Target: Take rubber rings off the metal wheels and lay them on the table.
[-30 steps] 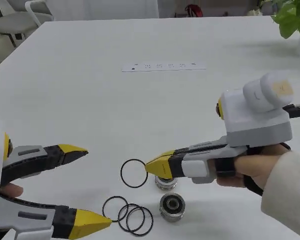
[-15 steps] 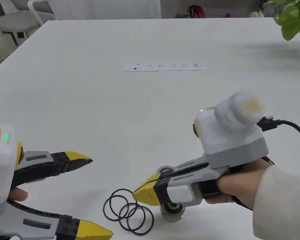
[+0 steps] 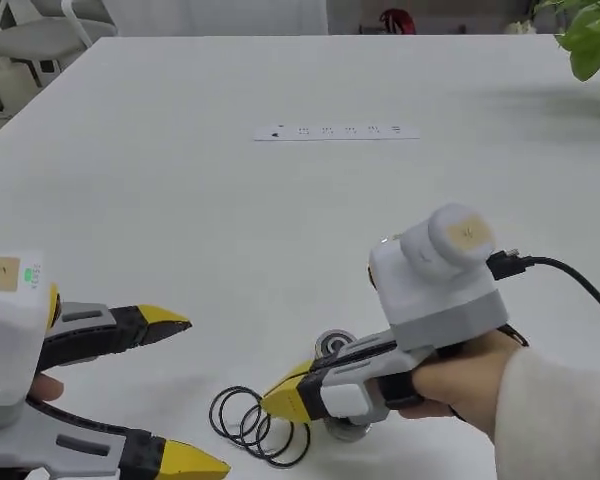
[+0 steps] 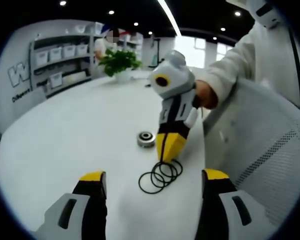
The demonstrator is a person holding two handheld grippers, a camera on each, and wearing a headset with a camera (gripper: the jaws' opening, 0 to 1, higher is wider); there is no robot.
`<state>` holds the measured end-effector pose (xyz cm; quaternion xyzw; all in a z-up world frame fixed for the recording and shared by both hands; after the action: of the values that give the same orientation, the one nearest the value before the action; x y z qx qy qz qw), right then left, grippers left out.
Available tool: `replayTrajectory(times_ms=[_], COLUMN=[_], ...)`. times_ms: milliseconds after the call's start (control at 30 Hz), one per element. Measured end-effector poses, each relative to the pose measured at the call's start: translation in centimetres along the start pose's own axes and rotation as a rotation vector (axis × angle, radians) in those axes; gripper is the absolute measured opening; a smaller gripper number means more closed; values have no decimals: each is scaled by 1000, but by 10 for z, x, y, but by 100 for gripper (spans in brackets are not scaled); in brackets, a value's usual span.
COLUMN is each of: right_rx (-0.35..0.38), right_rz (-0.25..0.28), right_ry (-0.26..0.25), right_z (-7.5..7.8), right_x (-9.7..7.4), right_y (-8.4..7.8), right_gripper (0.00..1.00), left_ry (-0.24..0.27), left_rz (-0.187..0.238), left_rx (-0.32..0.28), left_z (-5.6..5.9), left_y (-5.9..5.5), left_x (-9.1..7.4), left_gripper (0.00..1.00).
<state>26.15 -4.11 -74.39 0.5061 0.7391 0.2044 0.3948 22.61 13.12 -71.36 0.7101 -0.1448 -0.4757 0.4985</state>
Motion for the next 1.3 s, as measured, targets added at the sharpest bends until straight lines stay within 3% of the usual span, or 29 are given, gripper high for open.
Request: replayTrajectory(times_ms=[633, 1300], right_rx=[7, -67], right_rz=[-2, -67], right_ry=[-33, -80], right_z=[8, 9], right_x=[4, -3], right_y=[-1, -1], right_gripper=[0, 5], left_ry=[-11, -10], left_rz=[-9, -19], left_rx=[0, 0], left_z=[2, 1], left_y=[-1, -2], left_x=[2, 2], left_gripper=[78, 78])
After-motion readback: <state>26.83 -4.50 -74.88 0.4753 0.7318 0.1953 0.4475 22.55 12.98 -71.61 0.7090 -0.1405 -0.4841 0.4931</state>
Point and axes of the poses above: the centre of the closed fingertips' face, and the gripper's own axes: x roughly forward along the fingers, z roughly to its right, y roughly out of its top, the point moved 9 cm from there along -x, roughly backward along the fingers, and after that the axes turned 11 degrees about y, right-handed, at the moved point
